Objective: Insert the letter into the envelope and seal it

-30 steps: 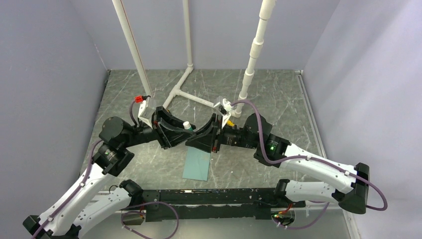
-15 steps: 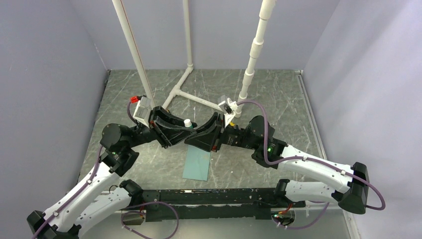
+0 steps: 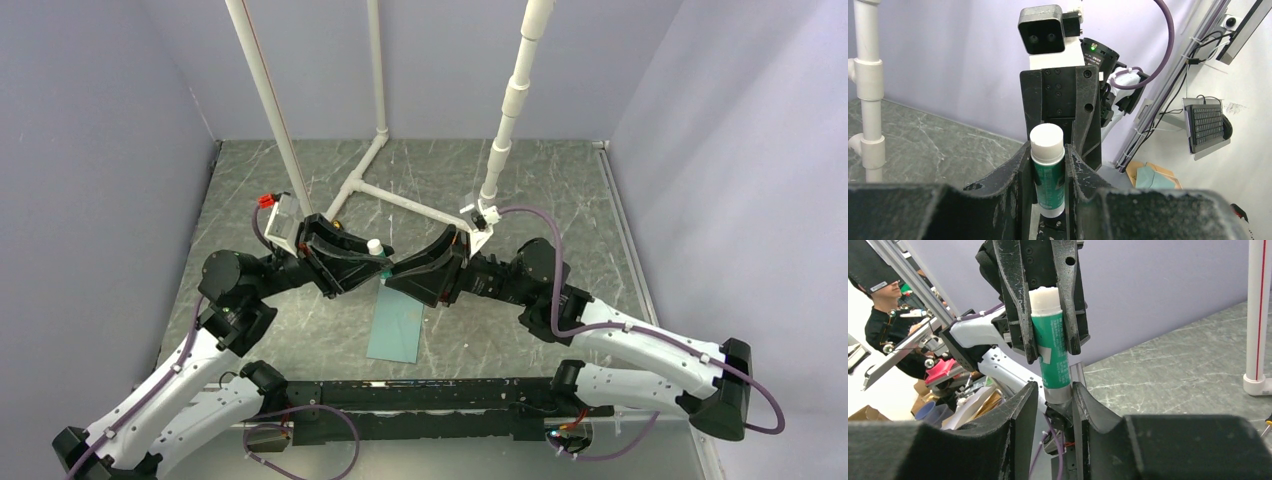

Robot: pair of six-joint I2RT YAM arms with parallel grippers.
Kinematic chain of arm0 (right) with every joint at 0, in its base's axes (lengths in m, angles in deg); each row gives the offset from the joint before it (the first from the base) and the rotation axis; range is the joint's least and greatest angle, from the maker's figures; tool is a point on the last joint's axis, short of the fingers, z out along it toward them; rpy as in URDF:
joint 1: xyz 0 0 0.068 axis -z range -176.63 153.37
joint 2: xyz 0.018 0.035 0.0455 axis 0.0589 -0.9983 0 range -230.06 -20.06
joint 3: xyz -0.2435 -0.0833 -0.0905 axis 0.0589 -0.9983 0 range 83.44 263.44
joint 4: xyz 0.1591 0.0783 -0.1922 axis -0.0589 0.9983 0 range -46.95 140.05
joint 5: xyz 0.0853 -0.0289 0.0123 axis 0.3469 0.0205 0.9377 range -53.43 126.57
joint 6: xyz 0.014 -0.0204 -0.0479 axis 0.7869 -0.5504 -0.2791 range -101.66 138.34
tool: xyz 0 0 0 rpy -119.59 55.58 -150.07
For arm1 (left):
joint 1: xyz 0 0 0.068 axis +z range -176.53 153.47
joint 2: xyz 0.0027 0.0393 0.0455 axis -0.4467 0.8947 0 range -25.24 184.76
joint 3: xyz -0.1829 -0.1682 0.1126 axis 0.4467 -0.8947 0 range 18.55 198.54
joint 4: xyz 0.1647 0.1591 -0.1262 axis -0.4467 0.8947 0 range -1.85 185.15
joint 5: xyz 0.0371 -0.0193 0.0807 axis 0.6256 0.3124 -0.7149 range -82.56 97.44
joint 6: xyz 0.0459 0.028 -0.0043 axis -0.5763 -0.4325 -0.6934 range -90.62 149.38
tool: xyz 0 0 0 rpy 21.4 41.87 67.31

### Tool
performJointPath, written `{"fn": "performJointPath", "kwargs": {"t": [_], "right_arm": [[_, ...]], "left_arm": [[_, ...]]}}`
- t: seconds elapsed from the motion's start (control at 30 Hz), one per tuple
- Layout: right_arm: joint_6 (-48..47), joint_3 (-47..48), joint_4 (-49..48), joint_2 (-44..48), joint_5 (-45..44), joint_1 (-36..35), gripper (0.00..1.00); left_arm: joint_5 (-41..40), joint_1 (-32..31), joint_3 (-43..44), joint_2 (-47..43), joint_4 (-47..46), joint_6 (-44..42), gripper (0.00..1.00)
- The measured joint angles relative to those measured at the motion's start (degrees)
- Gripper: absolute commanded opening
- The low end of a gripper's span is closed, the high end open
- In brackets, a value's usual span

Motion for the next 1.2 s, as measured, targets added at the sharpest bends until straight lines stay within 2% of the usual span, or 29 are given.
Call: {"fn": "performJointPath", "kwargs": {"t": [0.17,0.37,0.43,0.5,0.6,0.7,0.77,0.8,0.87,0.93,1.0,1.03,1.07,1.17,1.2], "right_arm": [[-1.1,0.5,0.7,-1.4,0.8,0.0,0.32],[-1.8,1.6,1.0,-3.0,1.4,0.0,0.12],[-1.9,1.6,0.9,-3.0,1.4,0.0,0.06],[-1.9,1.6,0.8,-3.0,1.3,0.0,0.04],[-1.6,1.6,0.6,-3.0,1.2,0.0,0.02],[-1.0,1.6,-0.9,-3.0,0.5,0.0,0.02],[-0.6,1.6,-2.3,-3.0,0.3,0.0,0.02],[-0.4,1.6,-3.0,-3.0,0.3,0.0,0.02],[0.0,1.6,-3.2,-3.1,0.4,0.2,0.02],[0.1,1.6,-3.5,-3.5,0.5,0.3,0.03],[0.1,1.6,-3.9,-4.0,0.7,0.6,0.07],[0.0,1.6,-4.1,-4.1,0.8,0.7,0.12],[-0.1,1.6,-4.2,-4.2,0.8,0.7,0.21],[-0.3,1.7,-3.5,-4.2,0.8,0.9,0.59],[-0.5,1.9,-2.4,-4.2,0.8,0.9,0.65]], "left_arm": [[-0.1,0.0,0.0,0.1,0.2,0.2,0.03],[-0.7,0.0,0.0,0.2,0.4,0.5,0.03],[-0.7,0.0,0.0,0.2,0.4,0.6,0.12],[-0.7,0.0,0.0,0.3,0.4,0.7,0.27],[-1.0,0.0,0.0,0.4,0.4,0.9,0.42],[-1.0,0.0,0.0,0.4,0.4,1.1,0.47],[-1.0,0.0,-0.1,0.7,0.4,1.5,0.47],[-1.0,0.0,-0.2,0.7,0.3,1.5,0.43],[-1.3,0.0,-0.7,0.7,-0.4,1.9,0.34],[-1.4,0.0,-1.0,0.7,-0.9,2.1,0.20],[-1.4,0.0,-1.0,0.7,-1.1,2.1,0.05],[-1.4,0.0,-1.0,0.7,-1.2,2.2,0.03],[-1.4,0.0,-1.0,0.6,-1.2,2.4,0.03],[-1.9,0.0,-1.0,0.5,-0.3,2.0,0.02],[-2.5,0.0,-1.0,0.2,0.7,1.2,0.02]]}}
